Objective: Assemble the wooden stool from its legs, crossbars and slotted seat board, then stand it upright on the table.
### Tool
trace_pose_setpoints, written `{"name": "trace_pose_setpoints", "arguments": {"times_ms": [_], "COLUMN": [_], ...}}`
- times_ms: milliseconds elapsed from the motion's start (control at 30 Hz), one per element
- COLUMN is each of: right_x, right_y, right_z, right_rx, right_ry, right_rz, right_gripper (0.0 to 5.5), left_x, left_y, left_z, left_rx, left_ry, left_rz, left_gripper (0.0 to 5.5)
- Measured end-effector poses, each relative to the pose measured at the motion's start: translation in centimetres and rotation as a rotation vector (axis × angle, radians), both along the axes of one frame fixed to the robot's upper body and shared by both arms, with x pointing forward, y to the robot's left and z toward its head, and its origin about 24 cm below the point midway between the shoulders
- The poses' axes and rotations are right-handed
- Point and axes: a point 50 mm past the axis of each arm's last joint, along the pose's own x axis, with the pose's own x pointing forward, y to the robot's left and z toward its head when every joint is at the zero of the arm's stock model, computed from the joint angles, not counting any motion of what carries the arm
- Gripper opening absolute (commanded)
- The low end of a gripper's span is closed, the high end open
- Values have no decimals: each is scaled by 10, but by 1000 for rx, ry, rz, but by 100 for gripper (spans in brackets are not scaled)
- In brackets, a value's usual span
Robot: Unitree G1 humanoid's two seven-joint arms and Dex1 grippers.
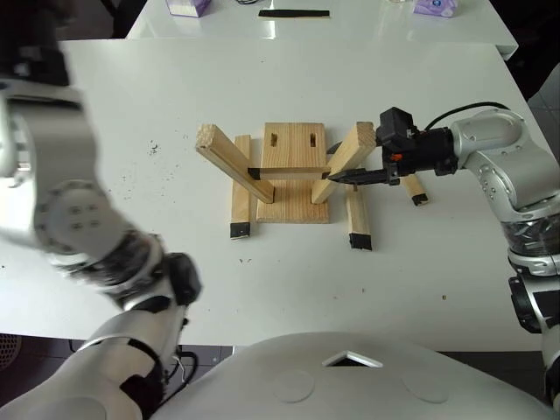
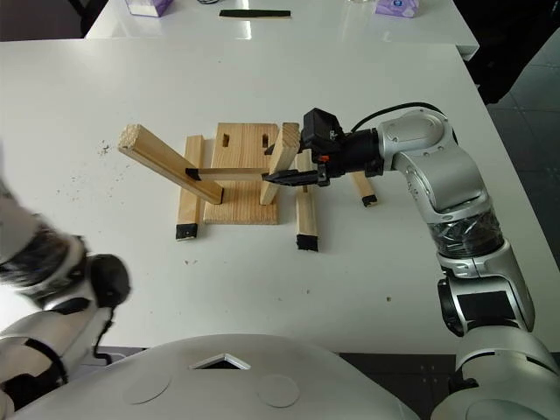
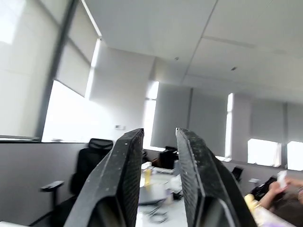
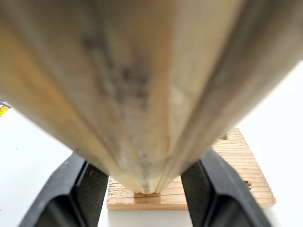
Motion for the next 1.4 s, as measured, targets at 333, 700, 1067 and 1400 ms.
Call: {"name": "trace_pose_setpoints", "arguments": {"times_ms": [333, 700, 1067, 1400], "right_x": [5, 10, -3, -32], "right_y": [-1, -6, -26, -47], "right_z": [1, 2, 7, 14], "right_rx": [-15, -20, 141, 158], "right_ry": [11, 12, 23, 71], "right_rz": [10, 32, -104, -233], "right_gripper": [204, 240, 317, 317], "left_x": [-25, -28, -35, -39], "left_y": [-71, -78, -53, -28], "left_z": [-142, -148, -147, -163], "left_rx": [90, 63, 20, 36], "left_ry": [570, 538, 502, 615], "left_rz": [-623, -613, -642, -423], "left_gripper": [0, 0, 0, 0]}}
